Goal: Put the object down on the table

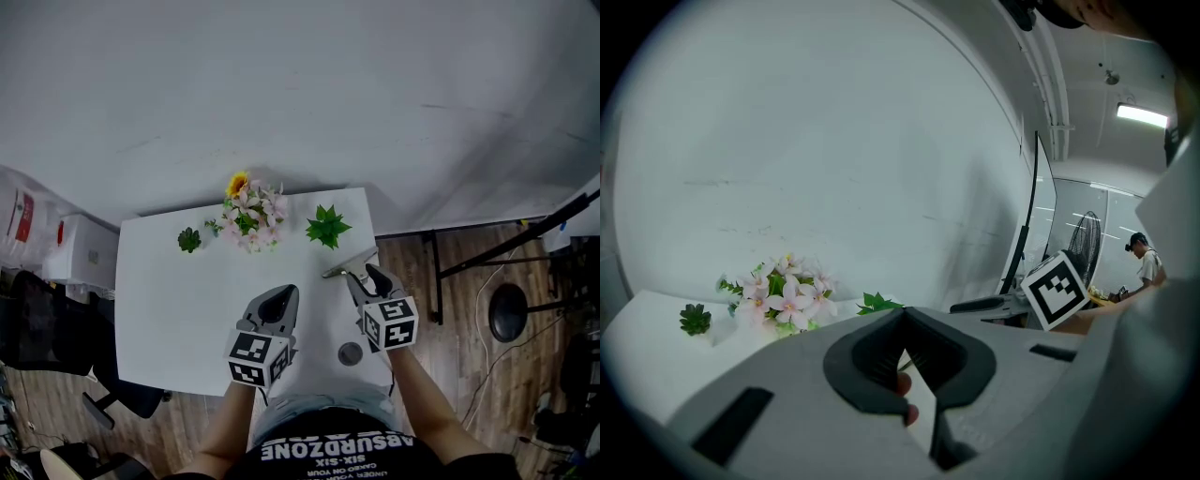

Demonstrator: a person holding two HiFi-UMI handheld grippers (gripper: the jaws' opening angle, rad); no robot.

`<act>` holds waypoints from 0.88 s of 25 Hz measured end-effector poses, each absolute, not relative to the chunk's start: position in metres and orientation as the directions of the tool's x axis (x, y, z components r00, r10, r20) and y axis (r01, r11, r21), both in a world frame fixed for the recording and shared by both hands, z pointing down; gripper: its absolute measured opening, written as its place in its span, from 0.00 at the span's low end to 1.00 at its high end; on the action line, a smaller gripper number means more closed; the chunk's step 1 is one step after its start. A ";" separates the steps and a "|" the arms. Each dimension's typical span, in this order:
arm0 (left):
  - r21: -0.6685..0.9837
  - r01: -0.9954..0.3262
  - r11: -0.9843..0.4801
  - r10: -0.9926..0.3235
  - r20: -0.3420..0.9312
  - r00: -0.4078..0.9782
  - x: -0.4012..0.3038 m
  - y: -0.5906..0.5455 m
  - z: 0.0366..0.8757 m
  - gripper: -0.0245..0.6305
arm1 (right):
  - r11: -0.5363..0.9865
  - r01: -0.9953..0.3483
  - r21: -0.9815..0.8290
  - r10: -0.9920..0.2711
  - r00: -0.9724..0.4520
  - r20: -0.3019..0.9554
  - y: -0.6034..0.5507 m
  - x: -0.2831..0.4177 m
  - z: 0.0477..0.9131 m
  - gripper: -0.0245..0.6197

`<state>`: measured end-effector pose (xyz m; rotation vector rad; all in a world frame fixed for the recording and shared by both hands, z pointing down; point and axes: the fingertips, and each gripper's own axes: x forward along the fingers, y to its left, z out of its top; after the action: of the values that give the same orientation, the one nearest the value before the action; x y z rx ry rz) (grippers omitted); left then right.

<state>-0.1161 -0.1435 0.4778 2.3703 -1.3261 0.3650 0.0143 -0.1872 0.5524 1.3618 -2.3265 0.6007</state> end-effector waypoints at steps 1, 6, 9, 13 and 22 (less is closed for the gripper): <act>0.214 -0.856 -0.471 -0.752 0.410 0.516 -0.116 -0.144 0.478 0.04 | 0.437 -0.883 -0.169 -0.731 -0.459 0.505 -0.185 0.014 0.547 0.29; 0.216 -0.854 -0.474 -0.750 0.409 0.520 -0.115 -0.142 0.478 0.04 | 0.400 -0.906 -0.137 -0.789 -0.417 0.451 -0.177 0.019 0.524 0.07; 0.217 -0.851 -0.479 -0.748 0.406 0.525 -0.114 -0.141 0.478 0.04 | 0.391 -0.910 -0.139 -0.808 -0.411 0.421 -0.171 0.019 0.512 0.04; 0.217 -0.845 -0.488 -0.745 0.402 0.533 -0.111 -0.138 0.478 0.04 | 0.404 -0.904 -0.143 -0.812 -0.426 0.400 -0.162 0.018 0.501 0.04; 0.229 -0.828 -0.513 -0.730 0.391 0.560 -0.104 -0.125 0.475 0.04 | 0.426 -0.894 -0.137 -0.811 -0.445 0.381 -0.142 0.013 0.485 0.04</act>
<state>-0.1040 -0.1247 0.4746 2.4096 -1.2660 0.3448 0.0126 -0.1423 0.4852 1.4845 -2.4252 0.4694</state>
